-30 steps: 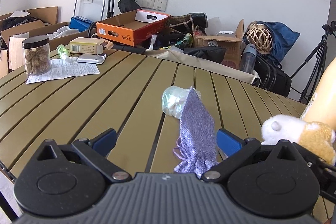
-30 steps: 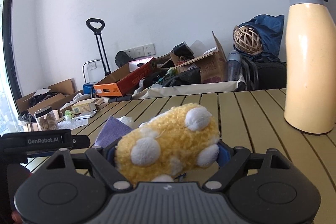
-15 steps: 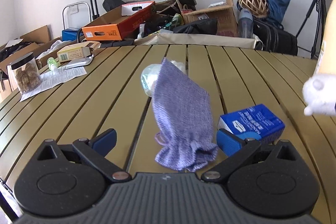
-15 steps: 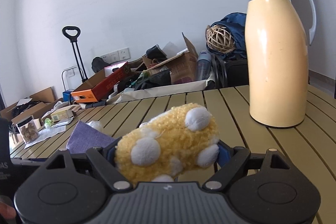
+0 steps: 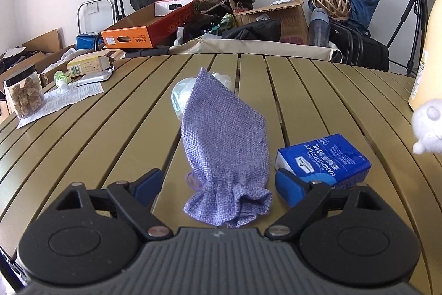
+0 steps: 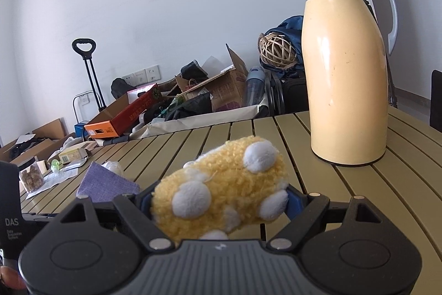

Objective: Collect trash
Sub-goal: 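Grasp the lavender sachet bag with the left gripper while the right gripper holds the plush toy, then lift the lavender sachet and yellow plush toy and carry both down over the black bin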

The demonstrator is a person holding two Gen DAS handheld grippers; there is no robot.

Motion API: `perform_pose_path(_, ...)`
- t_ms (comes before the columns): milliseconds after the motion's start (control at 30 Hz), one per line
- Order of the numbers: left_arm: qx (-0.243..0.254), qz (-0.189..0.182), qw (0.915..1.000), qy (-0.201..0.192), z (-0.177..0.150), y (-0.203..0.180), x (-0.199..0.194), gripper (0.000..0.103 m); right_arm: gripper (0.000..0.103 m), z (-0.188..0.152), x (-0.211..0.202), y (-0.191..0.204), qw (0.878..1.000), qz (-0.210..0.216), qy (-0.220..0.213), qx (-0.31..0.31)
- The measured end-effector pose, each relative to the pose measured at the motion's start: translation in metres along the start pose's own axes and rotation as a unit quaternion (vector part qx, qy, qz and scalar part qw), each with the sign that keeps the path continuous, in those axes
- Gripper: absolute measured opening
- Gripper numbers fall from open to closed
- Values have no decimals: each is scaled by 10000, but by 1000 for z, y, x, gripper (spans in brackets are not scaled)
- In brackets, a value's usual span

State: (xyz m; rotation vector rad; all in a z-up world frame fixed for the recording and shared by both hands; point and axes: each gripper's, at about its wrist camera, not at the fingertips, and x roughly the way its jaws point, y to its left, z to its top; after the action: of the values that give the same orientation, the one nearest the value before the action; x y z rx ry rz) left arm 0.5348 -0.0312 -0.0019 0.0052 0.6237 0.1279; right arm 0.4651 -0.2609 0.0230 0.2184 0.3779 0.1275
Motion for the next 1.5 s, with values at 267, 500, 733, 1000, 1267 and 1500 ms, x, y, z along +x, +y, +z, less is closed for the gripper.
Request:
perform_pose_path(267, 38, -54, 9999, 81, -3, -2, 3, 70, 85, 1, -2, -1, 10000, 5, -29, 26)
perform_pose_path(500, -2, -123, 9999, 57, -3, -3, 0, 54, 85, 0, -2, -1, 10000, 26, -21, 23)
perform_pose_path(733, -174, -167, 9997, -42, -1, 6, -6, 42, 85, 0, 0, -1, 10000, 78, 16, -6)
perform_pose_path(1000, -247, -315, 9987, -321, 2, 13, -23, 38, 85, -2, -1, 1, 9999, 140, 6, -71)
perform_pose_path(1267, -249, -476, 9972, -513, 1, 20, -49, 38, 85, -5, -13, 9, 9995, 257, -62, -163)
perform_pose_path(1500, -340, -659, 9952, -646, -3, 28, -77, 38, 85, -12, -30, 22, 9991, 317, -132, -241)
